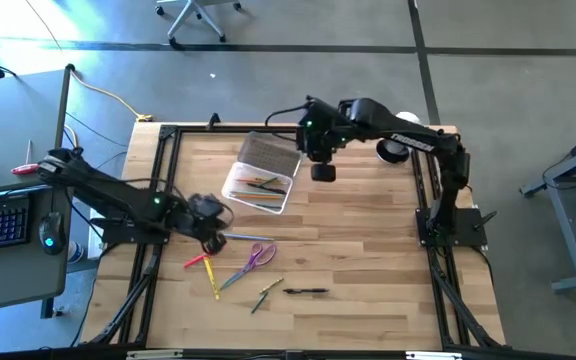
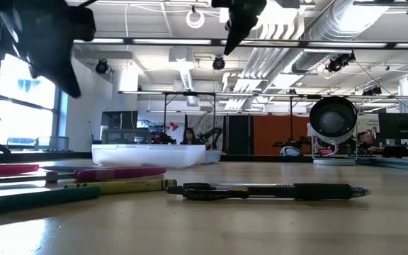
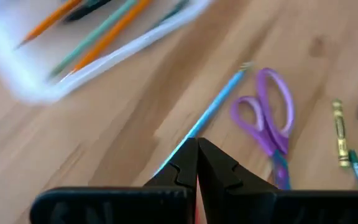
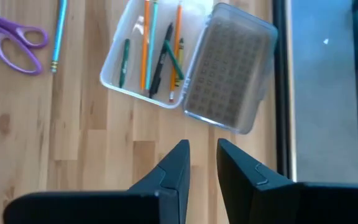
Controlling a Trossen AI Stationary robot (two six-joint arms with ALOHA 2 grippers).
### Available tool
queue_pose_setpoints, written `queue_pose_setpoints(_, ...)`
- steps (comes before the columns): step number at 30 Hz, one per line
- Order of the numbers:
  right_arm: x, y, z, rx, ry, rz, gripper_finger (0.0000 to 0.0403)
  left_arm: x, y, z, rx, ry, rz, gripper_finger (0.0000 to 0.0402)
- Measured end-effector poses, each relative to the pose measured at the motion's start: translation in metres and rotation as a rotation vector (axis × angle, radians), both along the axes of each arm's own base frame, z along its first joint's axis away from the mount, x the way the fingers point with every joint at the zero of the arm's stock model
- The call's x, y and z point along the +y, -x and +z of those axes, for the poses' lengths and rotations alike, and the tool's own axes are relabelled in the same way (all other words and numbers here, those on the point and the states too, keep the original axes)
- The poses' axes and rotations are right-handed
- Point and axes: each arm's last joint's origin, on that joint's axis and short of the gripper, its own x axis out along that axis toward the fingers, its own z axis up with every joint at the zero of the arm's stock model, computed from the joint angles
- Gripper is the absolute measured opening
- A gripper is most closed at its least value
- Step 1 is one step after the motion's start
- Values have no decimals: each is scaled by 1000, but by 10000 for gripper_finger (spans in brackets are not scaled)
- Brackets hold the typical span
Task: Pick & place school supplies into a supply box
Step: Put the blue pencil into the black supply box
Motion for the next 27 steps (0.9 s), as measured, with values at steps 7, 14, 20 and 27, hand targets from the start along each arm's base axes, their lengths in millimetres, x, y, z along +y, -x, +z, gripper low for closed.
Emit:
queue_pose_setpoints(7,-1,5,3,3,-3,-13,55,3,-32,-36,-89,-88,-106,47)
queue_pose_setpoints(14,0,6,2,19,-12,-16,56,19,-52,-57,-17,-56,-204,84)
queue_pose_setpoints(20,0,6,2,20,-24,-36,49,19,-74,-67,-86,-162,-369,169)
queue_pose_setpoints(27,0,8,1,37,-30,-42,48,15,-91,-91,-92,-146,-448,214)
